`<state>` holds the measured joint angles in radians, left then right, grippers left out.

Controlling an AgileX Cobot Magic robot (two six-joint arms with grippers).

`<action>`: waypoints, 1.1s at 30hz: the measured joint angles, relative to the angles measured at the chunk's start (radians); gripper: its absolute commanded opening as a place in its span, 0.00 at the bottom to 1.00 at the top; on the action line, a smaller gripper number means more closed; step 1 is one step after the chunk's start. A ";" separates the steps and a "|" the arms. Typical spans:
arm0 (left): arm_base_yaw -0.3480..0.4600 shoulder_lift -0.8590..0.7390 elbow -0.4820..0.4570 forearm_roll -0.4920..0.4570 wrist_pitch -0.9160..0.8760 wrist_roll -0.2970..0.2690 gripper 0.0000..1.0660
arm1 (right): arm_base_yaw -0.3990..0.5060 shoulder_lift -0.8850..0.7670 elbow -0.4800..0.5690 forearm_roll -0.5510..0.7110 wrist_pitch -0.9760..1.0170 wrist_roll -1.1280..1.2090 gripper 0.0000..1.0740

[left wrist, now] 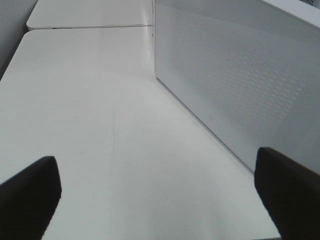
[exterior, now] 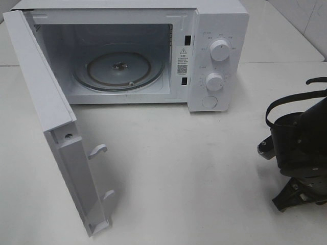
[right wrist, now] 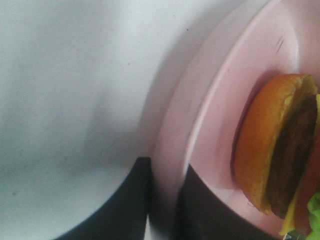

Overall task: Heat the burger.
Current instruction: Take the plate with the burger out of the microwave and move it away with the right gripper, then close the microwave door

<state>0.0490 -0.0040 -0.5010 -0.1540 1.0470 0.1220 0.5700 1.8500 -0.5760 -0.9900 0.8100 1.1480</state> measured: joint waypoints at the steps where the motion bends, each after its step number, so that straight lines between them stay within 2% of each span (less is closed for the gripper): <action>1: 0.000 0.000 0.000 0.000 0.000 0.000 0.99 | 0.000 0.000 0.000 0.000 0.000 0.000 0.12; 3: 0.000 0.000 0.000 0.000 0.000 0.000 0.99 | 0.000 0.009 0.000 -0.008 0.000 0.008 0.13; 5: 0.000 0.000 0.000 0.000 0.000 0.000 0.99 | 0.000 0.046 0.000 -0.031 0.016 0.025 0.22; 7: 0.000 0.000 0.000 0.000 0.000 0.000 0.99 | 0.000 0.050 0.000 -0.032 0.019 0.025 0.25; 8: 0.000 0.000 0.000 0.000 0.000 0.000 0.99 | 0.000 0.054 0.000 -0.032 0.024 0.025 0.34; 11: 0.000 0.000 0.000 0.000 0.000 0.000 0.99 | 0.000 0.055 0.000 -0.031 0.029 0.024 0.38; 13: 0.000 0.000 0.000 0.000 0.000 0.000 0.99 | 0.000 0.032 0.000 -0.016 0.040 0.007 0.50; 19: 0.000 0.000 0.000 0.000 0.000 0.000 0.99 | 0.000 -0.060 0.001 0.033 0.047 -0.049 0.52; 33: 0.000 0.000 0.000 0.000 0.000 0.000 0.99 | 0.000 -0.437 0.003 0.233 0.051 -0.363 0.53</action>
<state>0.0490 -0.0040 -0.5010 -0.1540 1.0470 0.1220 0.5700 1.4130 -0.5730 -0.7570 0.8610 0.7850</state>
